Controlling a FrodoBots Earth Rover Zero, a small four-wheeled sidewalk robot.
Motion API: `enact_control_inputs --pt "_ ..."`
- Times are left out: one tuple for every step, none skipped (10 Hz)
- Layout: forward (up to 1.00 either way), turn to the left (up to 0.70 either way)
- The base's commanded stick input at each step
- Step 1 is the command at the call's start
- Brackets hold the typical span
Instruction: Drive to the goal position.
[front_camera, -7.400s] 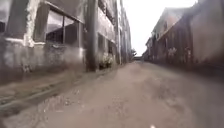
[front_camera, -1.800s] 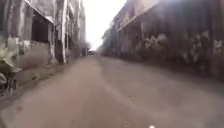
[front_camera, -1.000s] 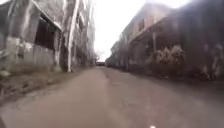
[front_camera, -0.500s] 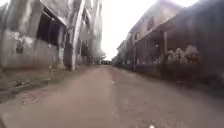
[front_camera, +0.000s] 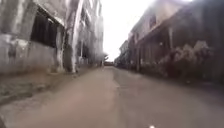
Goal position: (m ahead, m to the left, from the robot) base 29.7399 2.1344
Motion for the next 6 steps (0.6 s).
enact_control_inputs --pt "0.7 0.0" --pt "0.7 0.0" --pt "0.7 0.0" --pt "0.7 0.0" --pt "0.7 0.0" --pt "0.7 0.0"
